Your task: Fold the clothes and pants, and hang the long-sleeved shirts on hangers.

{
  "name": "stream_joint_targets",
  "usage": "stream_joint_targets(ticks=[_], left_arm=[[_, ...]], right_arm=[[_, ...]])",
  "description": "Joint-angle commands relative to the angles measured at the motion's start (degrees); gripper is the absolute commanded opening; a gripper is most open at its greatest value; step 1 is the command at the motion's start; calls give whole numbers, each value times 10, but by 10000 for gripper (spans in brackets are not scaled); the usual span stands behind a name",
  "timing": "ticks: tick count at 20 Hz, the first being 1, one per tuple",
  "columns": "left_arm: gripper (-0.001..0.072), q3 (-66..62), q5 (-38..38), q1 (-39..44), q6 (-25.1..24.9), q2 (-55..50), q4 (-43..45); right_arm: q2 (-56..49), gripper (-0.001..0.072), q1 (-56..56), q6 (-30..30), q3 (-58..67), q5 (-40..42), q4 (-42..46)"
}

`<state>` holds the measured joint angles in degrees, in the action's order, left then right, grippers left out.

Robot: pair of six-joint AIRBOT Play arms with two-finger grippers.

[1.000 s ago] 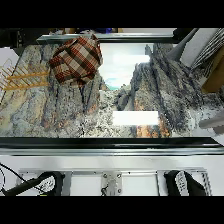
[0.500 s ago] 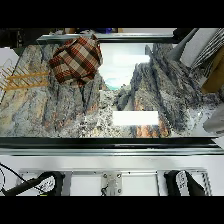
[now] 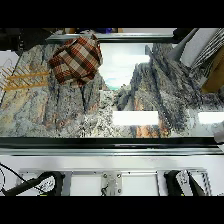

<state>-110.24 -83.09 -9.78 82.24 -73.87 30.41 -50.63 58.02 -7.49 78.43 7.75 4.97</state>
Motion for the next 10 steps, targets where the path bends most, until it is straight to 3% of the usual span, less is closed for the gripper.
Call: stream_joint_targets(ticks=[1,4,10], left_arm=[[14,0,-10,0,0,0,0],[15,0,-11,0,0,0,0],[15,0,-20,0,0,0,0]], right_arm=[[-12,6,25,24,6,12,0],[-19,6,38,72,6,24,-2],[-18,6,39,66,6,25,-2]])
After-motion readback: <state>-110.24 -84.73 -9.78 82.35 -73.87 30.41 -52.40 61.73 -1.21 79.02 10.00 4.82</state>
